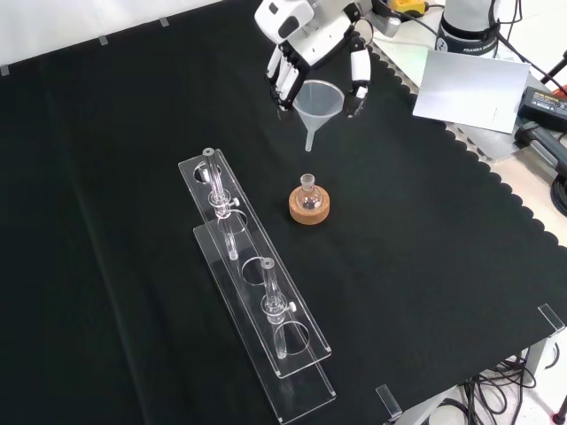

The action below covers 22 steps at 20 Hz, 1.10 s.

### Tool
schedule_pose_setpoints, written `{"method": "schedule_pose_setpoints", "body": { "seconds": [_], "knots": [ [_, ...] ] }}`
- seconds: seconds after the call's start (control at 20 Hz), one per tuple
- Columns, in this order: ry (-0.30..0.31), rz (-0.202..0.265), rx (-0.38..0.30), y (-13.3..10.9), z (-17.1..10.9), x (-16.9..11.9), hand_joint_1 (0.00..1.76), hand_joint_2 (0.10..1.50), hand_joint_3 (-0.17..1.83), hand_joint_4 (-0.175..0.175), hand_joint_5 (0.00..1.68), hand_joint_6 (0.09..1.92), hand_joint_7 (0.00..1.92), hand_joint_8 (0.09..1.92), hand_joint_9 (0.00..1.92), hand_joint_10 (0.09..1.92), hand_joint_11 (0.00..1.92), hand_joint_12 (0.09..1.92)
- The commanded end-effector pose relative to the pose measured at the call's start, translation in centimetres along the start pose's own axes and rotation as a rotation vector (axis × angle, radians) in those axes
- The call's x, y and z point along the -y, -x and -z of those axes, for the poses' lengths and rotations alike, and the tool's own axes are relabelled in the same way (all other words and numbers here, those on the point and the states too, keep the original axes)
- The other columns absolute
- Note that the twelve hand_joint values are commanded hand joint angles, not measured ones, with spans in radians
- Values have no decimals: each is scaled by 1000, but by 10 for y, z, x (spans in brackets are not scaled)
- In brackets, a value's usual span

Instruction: Place the funnel on the round-bottom flask.

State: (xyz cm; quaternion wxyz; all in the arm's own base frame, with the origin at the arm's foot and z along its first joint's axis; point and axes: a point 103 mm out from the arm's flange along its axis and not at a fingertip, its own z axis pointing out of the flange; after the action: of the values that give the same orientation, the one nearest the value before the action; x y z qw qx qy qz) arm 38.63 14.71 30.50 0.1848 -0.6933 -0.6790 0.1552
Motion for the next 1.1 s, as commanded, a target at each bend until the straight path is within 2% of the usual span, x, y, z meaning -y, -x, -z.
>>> {"method": "schedule_pose_setpoints", "body": {
  "seconds": [0.05, 0.15, 0.6, 0.8, 1.1],
  "knots": [
    [-9, 24, -13, 1, -10, -10, 824, 715, 573, -53, 551, 634, 637, 735, 881, 502, 514, 1358],
    [-5, 29, 0, 0, -13, -13, 824, 715, 573, -53, 551, 636, 637, 735, 882, 502, 515, 1358],
    [-69, 22, 3, -4, -29, -36, 823, 715, 574, -54, 554, 643, 637, 736, 884, 502, 516, 1358],
    [-79, 65, -18, 3, -37, -45, 822, 715, 575, -54, 553, 645, 635, 736, 884, 502, 516, 1358],
    [-111, 36, -1, 4, -46, -52, 819, 716, 576, -55, 552, 648, 633, 738, 884, 502, 518, 1358]
  ]
}}
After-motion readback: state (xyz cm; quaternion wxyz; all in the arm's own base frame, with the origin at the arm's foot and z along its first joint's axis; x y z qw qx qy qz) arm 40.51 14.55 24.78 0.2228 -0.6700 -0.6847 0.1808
